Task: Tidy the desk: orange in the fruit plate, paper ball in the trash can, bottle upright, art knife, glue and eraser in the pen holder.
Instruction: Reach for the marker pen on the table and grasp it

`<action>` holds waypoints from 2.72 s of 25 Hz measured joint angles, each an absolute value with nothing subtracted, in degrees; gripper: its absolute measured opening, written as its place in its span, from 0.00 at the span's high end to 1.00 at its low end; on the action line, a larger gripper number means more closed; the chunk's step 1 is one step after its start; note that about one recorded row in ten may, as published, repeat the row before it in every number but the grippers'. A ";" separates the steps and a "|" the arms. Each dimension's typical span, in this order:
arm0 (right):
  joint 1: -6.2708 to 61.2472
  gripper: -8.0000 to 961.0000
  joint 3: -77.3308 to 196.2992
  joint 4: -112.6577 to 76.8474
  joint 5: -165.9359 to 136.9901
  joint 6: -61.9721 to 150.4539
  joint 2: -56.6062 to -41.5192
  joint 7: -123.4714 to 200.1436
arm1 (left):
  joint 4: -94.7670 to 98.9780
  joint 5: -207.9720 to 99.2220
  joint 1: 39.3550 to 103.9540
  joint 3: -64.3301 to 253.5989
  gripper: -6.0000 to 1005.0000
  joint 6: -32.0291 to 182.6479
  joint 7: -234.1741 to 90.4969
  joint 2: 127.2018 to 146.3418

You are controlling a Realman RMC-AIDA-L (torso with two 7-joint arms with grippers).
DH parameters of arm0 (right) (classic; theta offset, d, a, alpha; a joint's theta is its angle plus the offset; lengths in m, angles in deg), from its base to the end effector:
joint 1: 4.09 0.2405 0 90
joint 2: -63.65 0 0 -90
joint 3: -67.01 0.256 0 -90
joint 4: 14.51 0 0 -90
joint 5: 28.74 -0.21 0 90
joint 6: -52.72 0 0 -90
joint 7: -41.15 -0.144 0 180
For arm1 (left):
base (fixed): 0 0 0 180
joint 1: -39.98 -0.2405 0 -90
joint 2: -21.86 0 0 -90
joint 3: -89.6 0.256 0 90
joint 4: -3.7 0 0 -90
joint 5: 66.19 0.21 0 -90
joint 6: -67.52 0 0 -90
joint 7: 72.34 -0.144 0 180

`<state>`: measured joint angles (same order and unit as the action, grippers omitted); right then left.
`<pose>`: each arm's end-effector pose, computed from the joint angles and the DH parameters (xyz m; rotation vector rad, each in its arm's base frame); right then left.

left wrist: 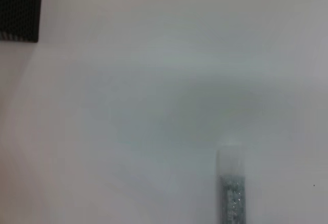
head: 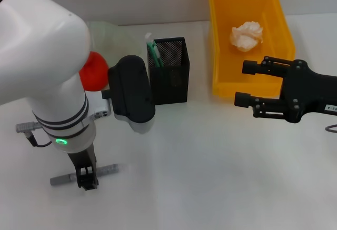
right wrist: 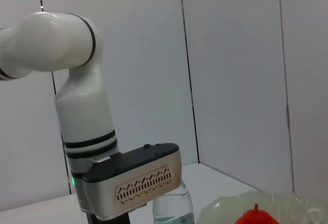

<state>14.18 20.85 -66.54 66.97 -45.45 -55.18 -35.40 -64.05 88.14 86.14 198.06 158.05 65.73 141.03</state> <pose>0.2544 0.2943 0.0512 -2.6077 0.3528 0.9347 -0.1556 0.3307 -0.0728 -2.7530 -0.0983 1.2156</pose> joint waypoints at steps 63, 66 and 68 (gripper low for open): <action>14.02 0.21 20.87 -66.54 66.97 -45.72 -55.18 -35.45 | -62.84 87.94 86.98 198.02 0.84 159.12 66.68 141.03; 13.99 0.21 20.87 -66.54 66.97 -45.83 -55.18 -35.52 | -62.84 87.77 87.00 198.38 0.80 159.29 66.68 141.03; 13.95 0.21 20.87 -66.54 66.97 -45.84 -55.18 -35.54 | -62.84 87.74 86.99 198.44 0.74 159.34 66.67 141.03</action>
